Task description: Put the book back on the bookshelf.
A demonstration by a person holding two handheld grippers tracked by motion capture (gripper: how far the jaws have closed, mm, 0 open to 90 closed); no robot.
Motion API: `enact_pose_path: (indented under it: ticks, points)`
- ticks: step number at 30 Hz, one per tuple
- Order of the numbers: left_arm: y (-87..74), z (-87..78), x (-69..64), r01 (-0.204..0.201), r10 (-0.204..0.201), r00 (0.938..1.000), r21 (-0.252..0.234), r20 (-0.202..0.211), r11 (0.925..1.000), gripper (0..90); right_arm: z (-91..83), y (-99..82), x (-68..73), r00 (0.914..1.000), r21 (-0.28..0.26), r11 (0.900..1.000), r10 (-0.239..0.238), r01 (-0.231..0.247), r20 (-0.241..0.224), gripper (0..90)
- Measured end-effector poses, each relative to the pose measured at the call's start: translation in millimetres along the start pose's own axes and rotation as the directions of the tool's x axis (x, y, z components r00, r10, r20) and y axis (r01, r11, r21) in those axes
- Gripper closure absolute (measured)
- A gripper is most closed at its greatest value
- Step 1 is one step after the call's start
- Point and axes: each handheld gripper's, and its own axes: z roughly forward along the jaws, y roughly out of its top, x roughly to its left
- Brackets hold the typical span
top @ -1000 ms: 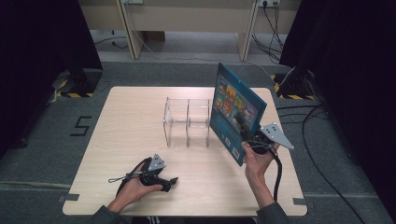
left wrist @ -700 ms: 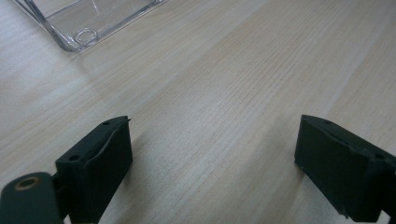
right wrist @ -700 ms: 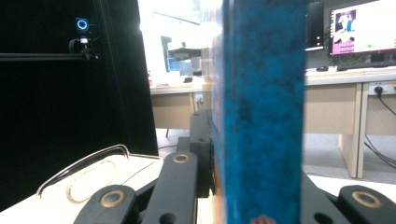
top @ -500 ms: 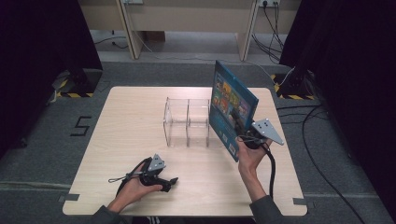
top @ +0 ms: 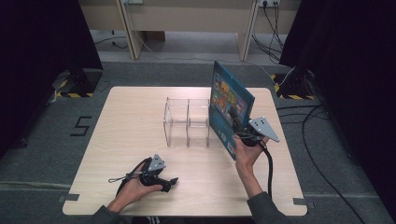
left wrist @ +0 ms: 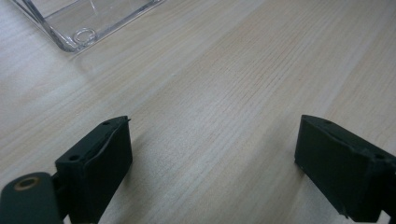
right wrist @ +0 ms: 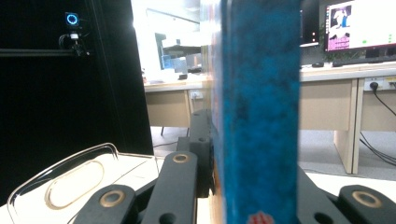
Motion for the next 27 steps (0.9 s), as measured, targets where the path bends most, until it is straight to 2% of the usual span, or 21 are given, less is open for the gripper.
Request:
enact_pose_path:
  ticks: [7, 16, 20, 27]
  points:
    - [0.0, 0.0, 0.0, 0.000, 0.000, 1.0000, 0.000, 0.000, 1.0000, 10.1, 2.4, -2.3, 0.7, 1.0000, -0.004, 1.0000, -0.006, 0.006, 0.007, 82.0]
    - [-0.1, -0.4, -0.4, -0.005, 0.005, 1.0000, 0.004, 0.003, 1.0000, 10.1, 1.1, -5.4, 5.0, 0.9999, -0.014, 0.9998, 0.012, -0.011, 0.005, 80.8]
    - [-0.3, -0.4, -0.7, -0.006, 0.006, 1.0000, 0.002, 0.004, 1.0000, 10.1, -2.1, -6.2, 6.8, 0.9999, -0.005, 1.0000, 0.008, -0.008, 0.007, 80.6]
    - [-0.2, -0.4, -0.8, -0.005, 0.005, 1.0000, 0.002, 0.005, 1.0000, 10.1, -10.4, -9.0, 1.0, 0.9997, 0.017, 0.9997, 0.015, -0.016, 0.021, 80.7]
